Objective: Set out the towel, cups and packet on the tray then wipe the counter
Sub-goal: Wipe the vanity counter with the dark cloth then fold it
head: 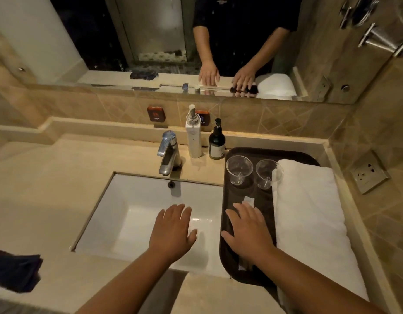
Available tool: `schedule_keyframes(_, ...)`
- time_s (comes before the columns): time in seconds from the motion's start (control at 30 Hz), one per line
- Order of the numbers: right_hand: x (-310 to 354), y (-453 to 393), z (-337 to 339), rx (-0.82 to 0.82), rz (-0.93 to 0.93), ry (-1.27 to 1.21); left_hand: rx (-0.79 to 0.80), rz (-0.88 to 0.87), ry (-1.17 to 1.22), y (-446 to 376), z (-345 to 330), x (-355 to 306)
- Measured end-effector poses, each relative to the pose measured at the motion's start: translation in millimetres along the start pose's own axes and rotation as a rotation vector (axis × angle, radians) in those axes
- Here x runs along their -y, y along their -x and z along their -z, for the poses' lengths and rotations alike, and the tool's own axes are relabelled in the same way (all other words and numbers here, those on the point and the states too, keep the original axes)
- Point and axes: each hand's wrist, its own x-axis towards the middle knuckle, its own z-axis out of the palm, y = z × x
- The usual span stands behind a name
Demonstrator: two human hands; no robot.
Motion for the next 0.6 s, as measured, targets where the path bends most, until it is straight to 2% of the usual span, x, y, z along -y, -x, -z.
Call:
schedule_keyframes(0.33, 118, -8, -13, 0.042, 0.227, -0.025, -0.071, 0.213, 0.043, 94, 22, 101)
schedule_keyframes(0.6, 274, -1, -39, 0.032, 0.288, 0.006, -0.126, 0.329, 0.039, 187, 31, 240)
